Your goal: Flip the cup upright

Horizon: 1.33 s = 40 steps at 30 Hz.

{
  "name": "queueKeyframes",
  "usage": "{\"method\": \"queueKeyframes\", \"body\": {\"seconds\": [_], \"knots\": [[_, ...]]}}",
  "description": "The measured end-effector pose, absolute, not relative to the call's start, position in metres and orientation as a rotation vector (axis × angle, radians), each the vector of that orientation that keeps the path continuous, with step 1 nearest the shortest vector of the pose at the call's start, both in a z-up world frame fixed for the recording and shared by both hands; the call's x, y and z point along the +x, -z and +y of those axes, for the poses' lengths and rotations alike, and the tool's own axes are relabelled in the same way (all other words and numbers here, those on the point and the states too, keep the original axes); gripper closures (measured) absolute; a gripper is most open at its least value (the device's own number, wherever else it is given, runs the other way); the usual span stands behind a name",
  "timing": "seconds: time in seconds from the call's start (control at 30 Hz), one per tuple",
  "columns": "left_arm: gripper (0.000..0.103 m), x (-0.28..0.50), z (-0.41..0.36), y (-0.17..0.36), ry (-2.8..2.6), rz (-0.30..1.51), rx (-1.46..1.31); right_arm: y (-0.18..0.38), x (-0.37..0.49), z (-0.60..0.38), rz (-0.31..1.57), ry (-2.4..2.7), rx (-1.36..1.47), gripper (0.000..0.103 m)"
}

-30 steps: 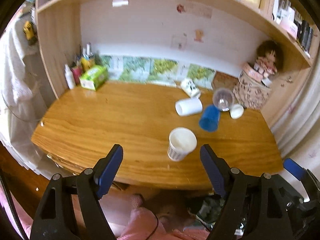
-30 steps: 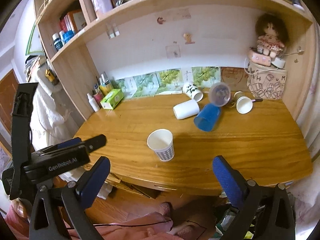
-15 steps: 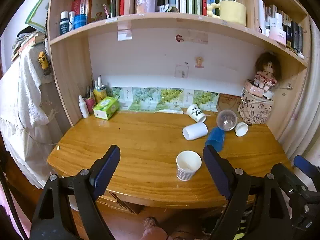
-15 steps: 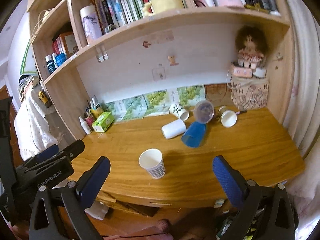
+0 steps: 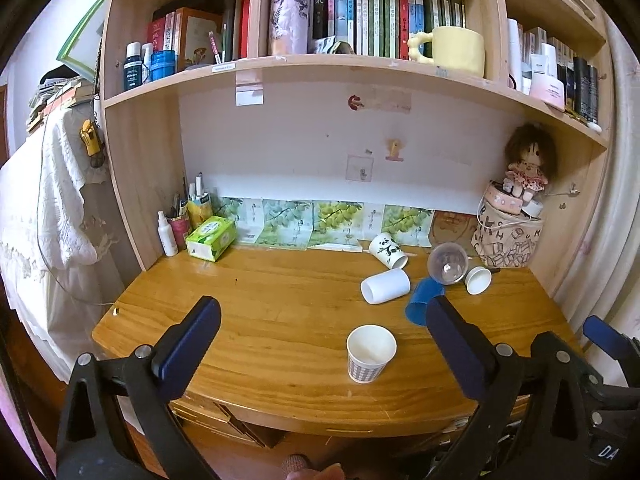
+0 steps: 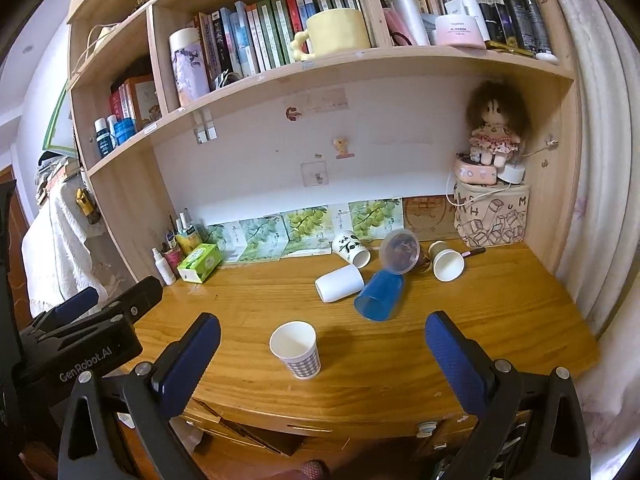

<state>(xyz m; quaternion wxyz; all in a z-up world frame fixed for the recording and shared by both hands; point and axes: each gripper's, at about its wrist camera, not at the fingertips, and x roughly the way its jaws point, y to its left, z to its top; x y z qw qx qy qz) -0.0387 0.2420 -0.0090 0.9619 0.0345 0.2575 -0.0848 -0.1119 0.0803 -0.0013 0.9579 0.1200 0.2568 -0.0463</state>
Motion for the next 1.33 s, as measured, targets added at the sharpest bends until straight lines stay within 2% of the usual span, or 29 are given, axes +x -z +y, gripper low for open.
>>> {"method": "queueKeyframes", "body": {"seconds": [1.33], "knots": [[0.001,-0.039,0.238,0.008,0.176,0.477,0.099,0.008,-0.100,0.082,0.557,0.094,0.266,0.000]]}}
